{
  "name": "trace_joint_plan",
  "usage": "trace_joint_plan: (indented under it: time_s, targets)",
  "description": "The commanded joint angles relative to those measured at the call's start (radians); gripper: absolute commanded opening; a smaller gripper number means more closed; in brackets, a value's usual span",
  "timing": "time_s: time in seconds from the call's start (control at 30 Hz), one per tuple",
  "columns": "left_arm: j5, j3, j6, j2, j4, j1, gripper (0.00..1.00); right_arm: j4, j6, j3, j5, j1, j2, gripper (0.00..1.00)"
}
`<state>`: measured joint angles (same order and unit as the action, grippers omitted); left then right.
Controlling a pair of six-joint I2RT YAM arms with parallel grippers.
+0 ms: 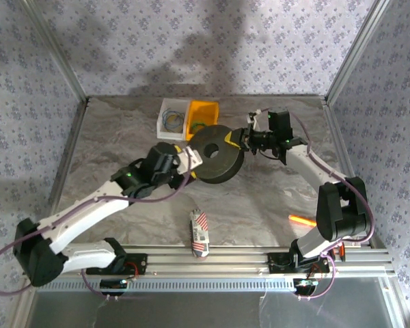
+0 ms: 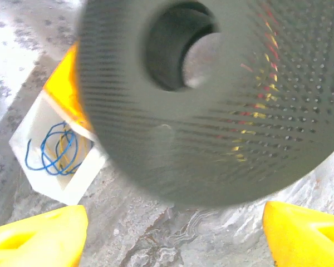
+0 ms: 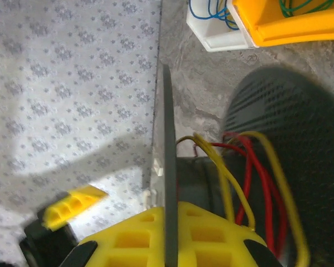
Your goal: Wrap the cables
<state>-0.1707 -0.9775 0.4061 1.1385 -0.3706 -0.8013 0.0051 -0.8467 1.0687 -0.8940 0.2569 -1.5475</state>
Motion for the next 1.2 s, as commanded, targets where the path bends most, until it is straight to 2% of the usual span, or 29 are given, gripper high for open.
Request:
trace_joint_plan:
  time_s: [0.0, 0.17, 0.33, 0.43, 0.67, 0.73, 0.83, 0.93, 1.03, 1.07, 1.17]
  targets:
    - [0.132, -0.018, -0.178, -0.094, 0.006, 0.056, 0.85, 0.060, 0.048, -0.049, 0.021, 0.000, 0.012, 0.00]
    - [0.125, 0.069, -0.346, -0.159, 0.001, 0.141, 0.91, 0.162, 0.059, -0.110, 0.049, 0.015, -0.016, 0.00]
    - [0.037, 0.130, -0.465, -0.168, -0.004, 0.159, 0.92, 0.310, 0.040, -0.171, 0.081, 0.056, -0.064, 0.00]
    - [0.012, 0.148, -0.497, -0.174, 0.001, 0.160, 0.92, 0.410, 0.020, -0.212, 0.116, 0.079, -0.090, 0.00]
    - [-0.026, 0.166, -0.538, -0.183, -0.006, 0.164, 0.93, 0.457, 0.032, -0.274, 0.170, 0.113, -0.143, 0.01]
    - [-0.037, 0.169, -0.548, -0.181, -0.013, 0.168, 0.94, 0.427, 0.055, -0.285, 0.185, 0.116, -0.138, 0.17]
    - [-0.031, 0.174, -0.556, -0.184, -0.012, 0.179, 0.94, 0.364, 0.099, -0.291, 0.213, 0.119, -0.112, 0.34]
    - [-0.023, 0.169, -0.556, -0.186, -0.013, 0.190, 0.94, 0.281, 0.146, -0.278, 0.231, 0.120, -0.079, 0.44]
    - [-0.002, 0.154, -0.554, -0.186, -0.015, 0.209, 0.94, 0.161, 0.207, -0.239, 0.252, 0.120, -0.041, 0.49]
    - [0.002, 0.148, -0.554, -0.185, -0.019, 0.217, 0.94, 0.120, 0.210, -0.224, 0.258, 0.119, -0.028, 0.54]
    - [0.018, 0.129, -0.551, -0.187, -0.019, 0.244, 0.95, -0.060, 0.323, -0.152, 0.298, 0.113, 0.013, 0.80]
